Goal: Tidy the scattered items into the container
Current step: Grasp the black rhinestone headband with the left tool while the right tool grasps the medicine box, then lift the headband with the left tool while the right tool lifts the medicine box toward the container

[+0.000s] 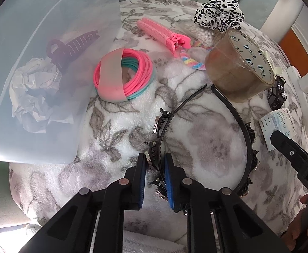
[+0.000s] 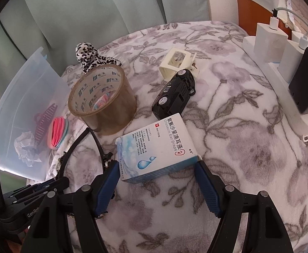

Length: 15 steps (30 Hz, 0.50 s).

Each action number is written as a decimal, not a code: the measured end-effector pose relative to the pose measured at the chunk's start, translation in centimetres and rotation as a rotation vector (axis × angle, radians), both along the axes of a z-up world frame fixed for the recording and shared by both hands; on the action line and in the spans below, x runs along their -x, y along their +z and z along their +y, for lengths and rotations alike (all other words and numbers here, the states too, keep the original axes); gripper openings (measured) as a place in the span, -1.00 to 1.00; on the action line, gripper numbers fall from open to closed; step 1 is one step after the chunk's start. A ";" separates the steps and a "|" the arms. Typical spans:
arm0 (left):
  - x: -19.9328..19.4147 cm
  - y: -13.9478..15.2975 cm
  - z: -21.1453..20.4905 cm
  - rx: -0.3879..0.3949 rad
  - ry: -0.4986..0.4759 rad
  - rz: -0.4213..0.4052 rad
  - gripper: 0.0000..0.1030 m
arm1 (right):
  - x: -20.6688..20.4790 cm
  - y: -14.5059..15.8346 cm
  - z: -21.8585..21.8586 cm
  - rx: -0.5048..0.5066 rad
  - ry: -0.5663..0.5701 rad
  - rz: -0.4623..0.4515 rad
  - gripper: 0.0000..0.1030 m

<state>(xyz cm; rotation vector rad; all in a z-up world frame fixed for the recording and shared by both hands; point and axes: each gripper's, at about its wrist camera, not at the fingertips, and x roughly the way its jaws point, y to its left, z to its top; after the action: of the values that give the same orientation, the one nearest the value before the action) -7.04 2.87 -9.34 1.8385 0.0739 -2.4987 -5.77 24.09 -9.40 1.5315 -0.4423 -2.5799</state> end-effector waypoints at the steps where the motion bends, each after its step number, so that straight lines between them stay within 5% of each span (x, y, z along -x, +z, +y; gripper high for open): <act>1: 0.0 0.1 0.0 0.000 -0.001 0.000 -0.67 | -0.1 0.1 0.1 0.004 -0.007 0.004 0.47; 15: -0.5 2.1 0.6 0.013 -0.040 0.003 -0.75 | -2.5 2.2 2.6 0.052 -0.088 0.056 0.46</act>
<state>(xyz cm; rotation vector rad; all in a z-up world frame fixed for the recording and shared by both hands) -6.58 3.42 -7.26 1.8494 0.0207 -2.5215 -3.23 26.65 -7.20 1.4503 -0.5789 -2.6473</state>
